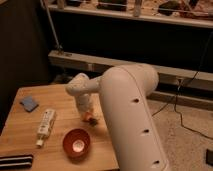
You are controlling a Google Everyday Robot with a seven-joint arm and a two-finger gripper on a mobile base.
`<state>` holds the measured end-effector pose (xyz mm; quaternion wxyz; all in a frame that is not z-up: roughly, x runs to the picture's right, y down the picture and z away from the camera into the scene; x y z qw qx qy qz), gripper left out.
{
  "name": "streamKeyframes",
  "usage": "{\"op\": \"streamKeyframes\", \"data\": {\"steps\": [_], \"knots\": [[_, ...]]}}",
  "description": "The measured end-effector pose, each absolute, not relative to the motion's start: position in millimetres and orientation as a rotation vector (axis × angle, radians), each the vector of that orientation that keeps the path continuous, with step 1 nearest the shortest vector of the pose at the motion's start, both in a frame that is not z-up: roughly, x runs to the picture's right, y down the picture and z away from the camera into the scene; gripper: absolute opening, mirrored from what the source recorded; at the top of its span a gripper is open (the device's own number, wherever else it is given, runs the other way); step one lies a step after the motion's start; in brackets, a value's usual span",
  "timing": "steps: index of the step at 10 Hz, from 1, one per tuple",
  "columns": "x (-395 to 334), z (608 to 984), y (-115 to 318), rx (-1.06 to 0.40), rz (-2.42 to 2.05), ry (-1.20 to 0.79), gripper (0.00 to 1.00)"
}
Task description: Drag the pepper across the table
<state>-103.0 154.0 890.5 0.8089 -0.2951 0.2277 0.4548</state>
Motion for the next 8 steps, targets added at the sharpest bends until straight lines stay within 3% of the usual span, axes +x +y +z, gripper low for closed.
{"op": "streamKeyframes", "data": {"steps": [8], "knots": [[-76.2, 893.9, 152.0, -0.62, 1.001, 0.536, 0.44]]}}
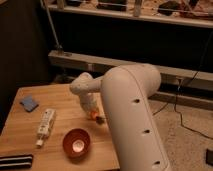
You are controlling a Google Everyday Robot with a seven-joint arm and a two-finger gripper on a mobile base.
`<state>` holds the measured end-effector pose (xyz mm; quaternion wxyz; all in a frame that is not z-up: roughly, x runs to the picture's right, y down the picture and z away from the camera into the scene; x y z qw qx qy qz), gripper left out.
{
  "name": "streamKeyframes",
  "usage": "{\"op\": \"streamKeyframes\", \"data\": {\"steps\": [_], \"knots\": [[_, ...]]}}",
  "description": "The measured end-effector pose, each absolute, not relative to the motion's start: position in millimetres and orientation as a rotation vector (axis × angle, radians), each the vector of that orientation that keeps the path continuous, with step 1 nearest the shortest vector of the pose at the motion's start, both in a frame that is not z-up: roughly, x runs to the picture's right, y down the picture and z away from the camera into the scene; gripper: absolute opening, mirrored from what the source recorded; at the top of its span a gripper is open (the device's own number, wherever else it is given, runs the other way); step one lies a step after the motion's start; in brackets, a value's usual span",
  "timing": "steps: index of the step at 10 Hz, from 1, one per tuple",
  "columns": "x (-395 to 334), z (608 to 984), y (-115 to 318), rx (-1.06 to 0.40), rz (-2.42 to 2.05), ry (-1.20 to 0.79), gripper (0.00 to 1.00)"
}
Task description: Drag the pepper across the table
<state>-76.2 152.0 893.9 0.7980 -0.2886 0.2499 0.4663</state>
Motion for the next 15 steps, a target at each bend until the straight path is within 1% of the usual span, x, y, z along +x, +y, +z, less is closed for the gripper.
{"op": "streamKeyframes", "data": {"steps": [9, 15], "knots": [[-48.2, 883.7, 143.6, -0.613, 1.048, 0.539, 0.44], [-31.1, 883.5, 144.6, -0.607, 1.064, 0.569, 0.44]]}}
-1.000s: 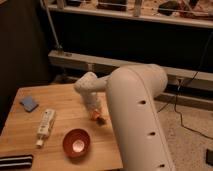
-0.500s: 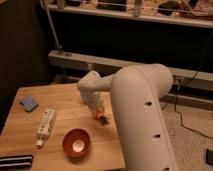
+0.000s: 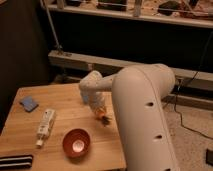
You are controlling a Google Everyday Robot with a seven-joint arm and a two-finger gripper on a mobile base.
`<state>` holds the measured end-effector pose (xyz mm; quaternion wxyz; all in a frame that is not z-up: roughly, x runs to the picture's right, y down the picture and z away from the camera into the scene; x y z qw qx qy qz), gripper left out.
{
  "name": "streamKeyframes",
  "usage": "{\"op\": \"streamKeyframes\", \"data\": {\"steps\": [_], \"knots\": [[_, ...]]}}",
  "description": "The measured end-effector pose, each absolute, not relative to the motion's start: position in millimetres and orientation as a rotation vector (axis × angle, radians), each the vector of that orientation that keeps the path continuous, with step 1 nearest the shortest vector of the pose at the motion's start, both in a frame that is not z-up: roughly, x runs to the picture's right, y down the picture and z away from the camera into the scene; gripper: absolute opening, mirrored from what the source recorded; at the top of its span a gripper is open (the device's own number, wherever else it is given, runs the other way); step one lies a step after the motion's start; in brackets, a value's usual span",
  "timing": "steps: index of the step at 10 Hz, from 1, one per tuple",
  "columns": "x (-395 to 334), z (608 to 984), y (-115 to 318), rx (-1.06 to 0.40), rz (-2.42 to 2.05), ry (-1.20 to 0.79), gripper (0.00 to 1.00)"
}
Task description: Drag the pepper across the table
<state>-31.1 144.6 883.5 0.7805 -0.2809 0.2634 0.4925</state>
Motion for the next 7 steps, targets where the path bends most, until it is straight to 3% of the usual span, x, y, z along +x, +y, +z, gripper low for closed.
{"op": "streamKeyframes", "data": {"steps": [7], "knots": [[7.2, 882.3, 143.9, -0.586, 1.092, 0.629, 0.43]]}}
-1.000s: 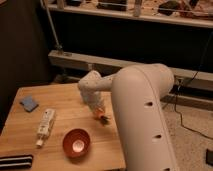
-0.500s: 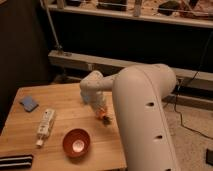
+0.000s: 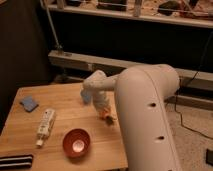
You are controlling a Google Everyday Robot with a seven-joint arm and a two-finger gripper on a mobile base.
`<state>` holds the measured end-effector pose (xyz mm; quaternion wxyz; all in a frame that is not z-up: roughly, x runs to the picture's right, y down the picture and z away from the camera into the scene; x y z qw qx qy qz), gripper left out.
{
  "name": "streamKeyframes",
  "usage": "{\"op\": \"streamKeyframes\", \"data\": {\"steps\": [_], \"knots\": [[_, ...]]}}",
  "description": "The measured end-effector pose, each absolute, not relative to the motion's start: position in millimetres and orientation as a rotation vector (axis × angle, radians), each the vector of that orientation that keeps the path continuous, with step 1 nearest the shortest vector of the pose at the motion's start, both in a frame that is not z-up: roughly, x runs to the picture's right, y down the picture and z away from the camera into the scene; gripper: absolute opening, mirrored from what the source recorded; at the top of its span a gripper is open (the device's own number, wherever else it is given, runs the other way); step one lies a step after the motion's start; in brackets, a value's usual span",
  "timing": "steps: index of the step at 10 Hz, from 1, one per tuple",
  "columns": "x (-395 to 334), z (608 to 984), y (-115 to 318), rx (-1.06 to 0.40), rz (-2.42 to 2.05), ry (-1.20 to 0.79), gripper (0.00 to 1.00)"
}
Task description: Drag the pepper across the table
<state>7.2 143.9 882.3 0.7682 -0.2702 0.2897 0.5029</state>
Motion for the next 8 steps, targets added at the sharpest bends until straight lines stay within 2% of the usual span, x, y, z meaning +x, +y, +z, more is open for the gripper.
{"op": "streamKeyframes", "data": {"steps": [3, 8], "knots": [[38.3, 879.9, 143.3, -0.569, 1.118, 0.677, 0.23], [63.9, 883.2, 143.2, -0.559, 1.128, 0.721, 0.23]]}}
